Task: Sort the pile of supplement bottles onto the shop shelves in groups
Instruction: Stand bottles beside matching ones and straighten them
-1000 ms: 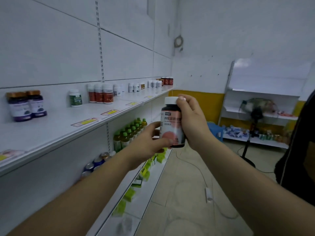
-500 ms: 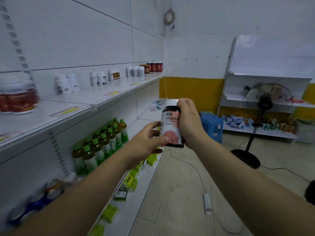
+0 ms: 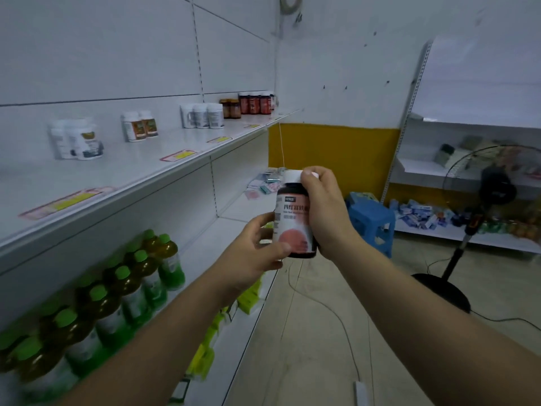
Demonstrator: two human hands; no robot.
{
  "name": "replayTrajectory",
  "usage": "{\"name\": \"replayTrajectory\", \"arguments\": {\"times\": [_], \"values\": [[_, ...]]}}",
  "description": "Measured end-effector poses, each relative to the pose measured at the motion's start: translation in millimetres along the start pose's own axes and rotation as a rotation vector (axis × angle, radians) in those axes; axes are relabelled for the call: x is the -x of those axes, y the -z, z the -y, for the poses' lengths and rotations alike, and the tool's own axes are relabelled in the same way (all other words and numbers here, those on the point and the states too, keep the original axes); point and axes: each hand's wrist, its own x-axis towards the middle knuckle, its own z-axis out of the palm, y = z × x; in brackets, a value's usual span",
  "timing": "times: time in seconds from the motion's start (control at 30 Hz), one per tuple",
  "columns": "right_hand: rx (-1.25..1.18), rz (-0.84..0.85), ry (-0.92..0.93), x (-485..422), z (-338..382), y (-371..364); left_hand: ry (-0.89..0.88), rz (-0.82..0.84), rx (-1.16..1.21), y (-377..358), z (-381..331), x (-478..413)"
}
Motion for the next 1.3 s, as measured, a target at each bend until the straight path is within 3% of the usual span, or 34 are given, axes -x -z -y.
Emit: {"name": "replayTrajectory", "arguments": {"times": [0.27,0.63,0.97,1.3], "values": [[0.068,0.039,0.207,-185.8,-39.2,3.9,-0.117,0.028,0.026,36.0,11.4,-208.4],[0.098,-0.024,0.083,-396.7,-111.7,70.5,-0.11,0.014,0.187,34.1,29.8,-446.0],[0.03,0.016,0.037,-617.7,-185.7,141.9,-0.082,-0.033,0.082,7.1,64.8,-682.3],[0.026,0.124,0.061,-859.6,-244.6,119.5,-0.092,-0.202,0.142,61.8,76.6,-898.6]]}}
